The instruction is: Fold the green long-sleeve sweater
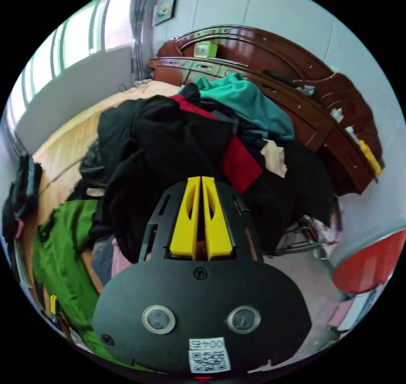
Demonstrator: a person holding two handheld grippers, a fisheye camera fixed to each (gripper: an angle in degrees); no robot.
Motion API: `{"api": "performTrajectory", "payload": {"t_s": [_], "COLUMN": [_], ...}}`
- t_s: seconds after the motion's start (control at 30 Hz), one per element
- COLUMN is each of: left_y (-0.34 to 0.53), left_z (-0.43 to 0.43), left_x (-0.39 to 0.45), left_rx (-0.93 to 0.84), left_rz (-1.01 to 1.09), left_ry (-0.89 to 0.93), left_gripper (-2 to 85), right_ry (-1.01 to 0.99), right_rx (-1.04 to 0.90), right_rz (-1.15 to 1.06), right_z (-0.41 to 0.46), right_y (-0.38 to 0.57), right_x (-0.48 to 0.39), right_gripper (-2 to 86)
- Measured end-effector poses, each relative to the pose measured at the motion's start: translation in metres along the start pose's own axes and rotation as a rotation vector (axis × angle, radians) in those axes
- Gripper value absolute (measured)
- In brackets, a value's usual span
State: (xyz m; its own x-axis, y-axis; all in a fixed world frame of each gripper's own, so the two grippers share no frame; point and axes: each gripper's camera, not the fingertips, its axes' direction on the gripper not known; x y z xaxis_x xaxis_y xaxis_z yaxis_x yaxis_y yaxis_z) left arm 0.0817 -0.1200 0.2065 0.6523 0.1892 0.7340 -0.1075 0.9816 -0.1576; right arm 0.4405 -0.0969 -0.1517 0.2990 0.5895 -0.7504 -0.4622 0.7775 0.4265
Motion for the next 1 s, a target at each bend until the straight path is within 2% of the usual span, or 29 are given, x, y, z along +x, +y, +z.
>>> {"api": "performTrajectory", "payload": {"t_s": [0.1,0.13,0.23,0.47,0.5,0.57,0.63,0.73,0.8,0.9,1.0], "left_y": [-0.003,-0.004,-0.007,-0.013,-0.014,-0.015,-0.016,-0.02,-0.023,-0.027,-0.033], "left_z": [0.0,-0.001,-0.001,-0.004,-0.004,-0.005,-0.006,-0.008,-0.009,-0.013,-0.022], "left_x": [-0.002,-0.003,-0.004,-0.006,-0.007,-0.009,-0.009,-0.008,-0.011,-0.024,-0.043], "left_rx": [0.0,0.0,0.0,-0.003,-0.003,-0.002,-0.002,-0.009,-0.016,-0.029,-0.049], "left_rz": [0.0,0.0,0.003,0.004,0.002,-0.004,-0.003,0.0,-0.012,-0.073,-0.18], "left_ry": [-0.001,-0.002,-0.006,-0.013,-0.011,-0.011,-0.014,-0.022,-0.016,0.035,0.091], "left_gripper": [6.3,6.4,6.5,6.7,6.7,6.6,6.5,6.5,6.3,5.2,3.2], "right_ry": [-0.389,-0.411,-0.325,0.056,0.111,0.191,0.221,0.053,-0.179,-0.419,-0.548], "right_rx": [0.035,0.037,0.023,0.065,0.059,0.071,0.043,-0.098,-0.27,-0.325,-0.284], "right_rz": [-0.036,-0.059,-0.241,-0.741,-0.806,-0.868,-0.905,-0.949,-0.979,-0.925,-0.812], "right_z": [-0.003,-0.002,0.01,0.041,0.049,0.055,0.053,0.033,0.011,-0.024,-0.056], "right_y": [0.004,0.005,0.014,0.027,0.026,0.025,0.018,-0.005,-0.037,-0.079,-0.111], "right_x": [0.019,0.016,-0.016,-0.145,-0.163,-0.186,-0.203,-0.219,-0.222,-0.212,-0.196], "right_gripper": [8.7,10.1,13.7,15.4,14.8,6.1,1.4,0.0,-0.4,-0.6,-0.7]}}
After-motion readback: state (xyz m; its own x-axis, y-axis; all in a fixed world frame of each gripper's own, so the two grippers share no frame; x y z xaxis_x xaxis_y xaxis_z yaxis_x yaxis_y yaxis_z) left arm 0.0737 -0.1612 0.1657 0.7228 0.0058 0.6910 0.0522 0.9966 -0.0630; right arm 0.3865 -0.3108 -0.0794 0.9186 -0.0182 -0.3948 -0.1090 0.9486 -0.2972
